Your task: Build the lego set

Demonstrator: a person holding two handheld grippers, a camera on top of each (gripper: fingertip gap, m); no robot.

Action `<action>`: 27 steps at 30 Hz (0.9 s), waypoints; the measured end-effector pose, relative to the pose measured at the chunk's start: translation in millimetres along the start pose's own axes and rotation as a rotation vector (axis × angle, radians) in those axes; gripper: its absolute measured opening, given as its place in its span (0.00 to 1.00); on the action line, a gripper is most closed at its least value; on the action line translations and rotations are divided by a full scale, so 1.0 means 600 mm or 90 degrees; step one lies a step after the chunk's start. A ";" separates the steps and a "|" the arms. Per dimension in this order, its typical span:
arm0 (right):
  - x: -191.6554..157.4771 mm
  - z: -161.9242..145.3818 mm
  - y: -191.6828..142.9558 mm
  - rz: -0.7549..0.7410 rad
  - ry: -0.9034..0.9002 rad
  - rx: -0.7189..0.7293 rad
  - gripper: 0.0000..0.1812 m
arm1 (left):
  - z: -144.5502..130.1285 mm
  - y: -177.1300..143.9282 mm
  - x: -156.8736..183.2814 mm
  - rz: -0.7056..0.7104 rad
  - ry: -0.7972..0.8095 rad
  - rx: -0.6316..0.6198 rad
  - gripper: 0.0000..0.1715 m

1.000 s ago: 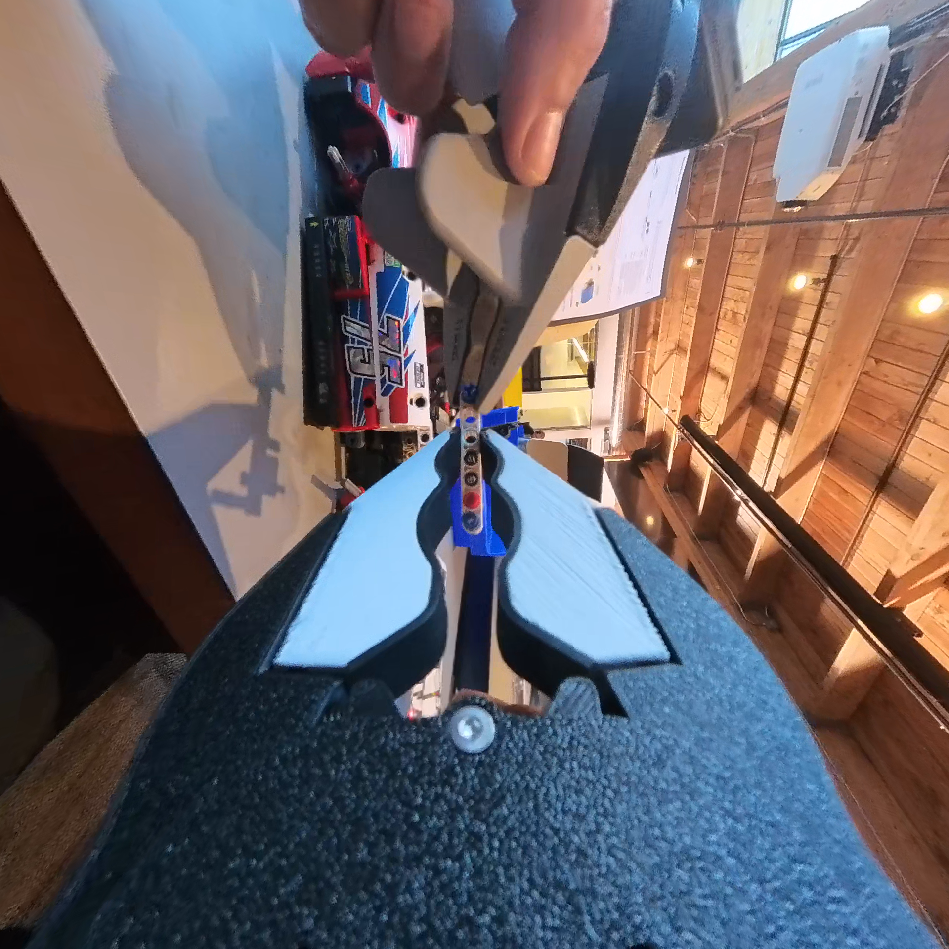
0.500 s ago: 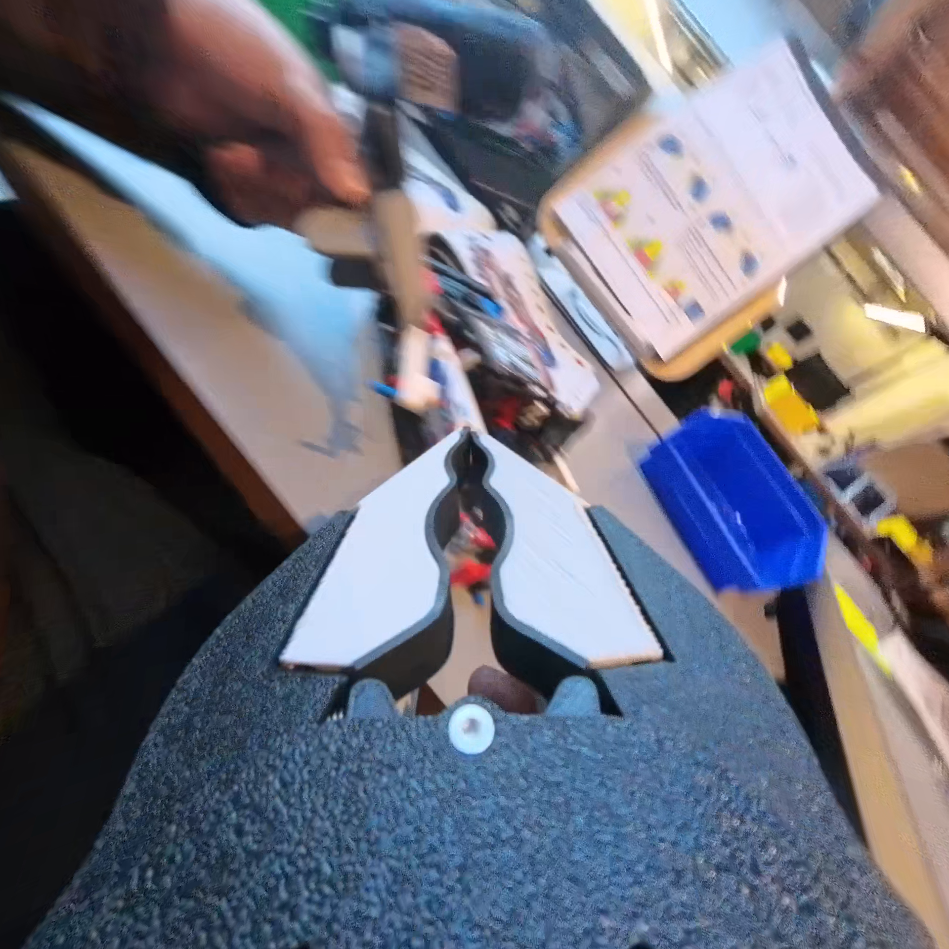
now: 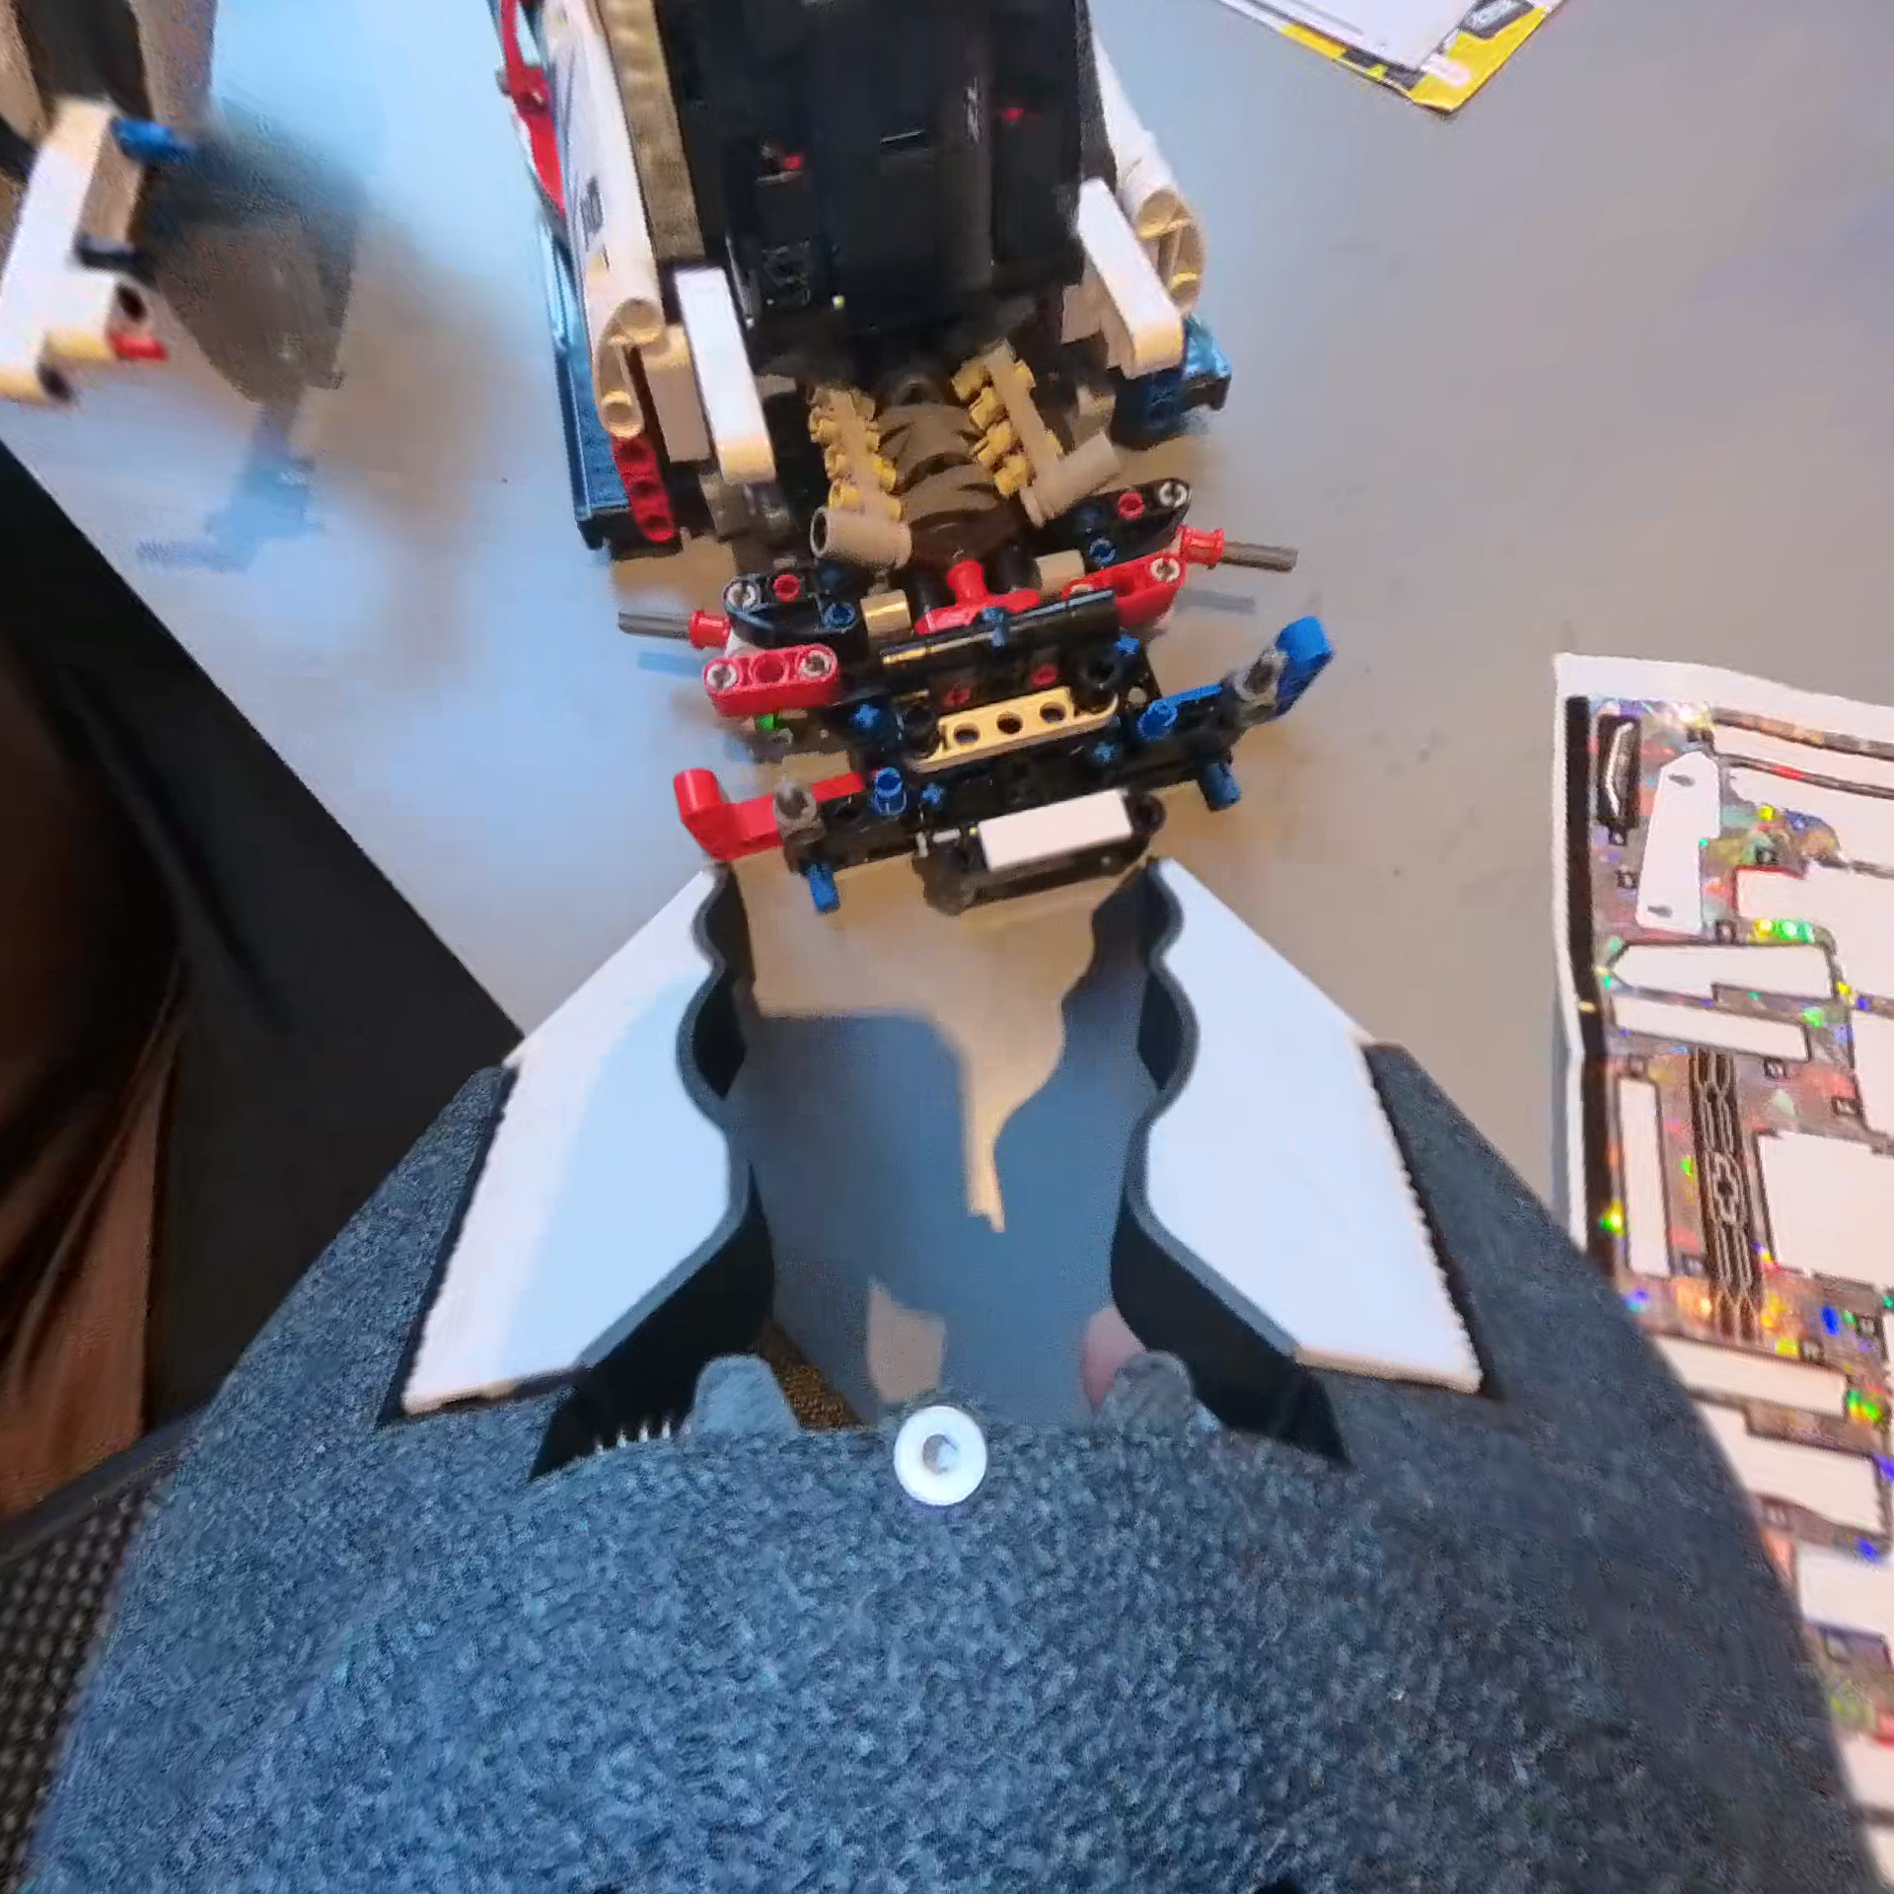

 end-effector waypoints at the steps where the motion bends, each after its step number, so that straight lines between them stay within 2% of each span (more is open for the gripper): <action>1: 0.003 0.002 0.002 0.007 -0.002 0.003 0.44 | -0.004 -0.001 0.000 -0.002 -0.001 -0.002 0.05; 5: 0.010 0.002 0.006 0.032 -0.033 0.000 0.42 | -0.015 -0.004 -0.004 -0.009 -0.012 0.004 0.04; 7: 0.008 0.000 0.004 0.040 -0.044 0.006 0.38 | -0.015 -0.007 -0.002 -0.017 -0.013 0.016 0.05; 12: -0.023 -0.003 0.004 0.044 -0.061 0.005 0.35 | -0.015 -0.009 0.000 -0.017 -0.011 0.024 0.04; 15: -0.055 -0.008 0.002 0.070 -0.089 0.007 0.25 | -0.012 -0.008 0.002 -0.026 -0.014 0.030 0.04; 20: -0.084 -0.008 -0.015 0.063 -0.105 -0.028 0.25 | -0.003 0.007 0.004 -0.018 -0.025 0.032 0.04; 23: -0.092 0.011 -0.042 0.030 -0.089 -0.001 0.21 | -0.001 0.026 0.010 -0.047 -0.043 0.042 0.04; 27: -0.139 0.059 -0.049 0.062 -0.054 0.076 0.20 | 0.004 0.039 0.006 -0.043 -0.039 0.058 0.04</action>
Point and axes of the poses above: each gripper's, where its closed fingertips meet, y out along the fingers, z out of its top, x = y × z across the jaws, the point moved 9 cm from there along -y, back along the fingers, and after that the axes turned 7 degrees about y, right-handed, at the moved point
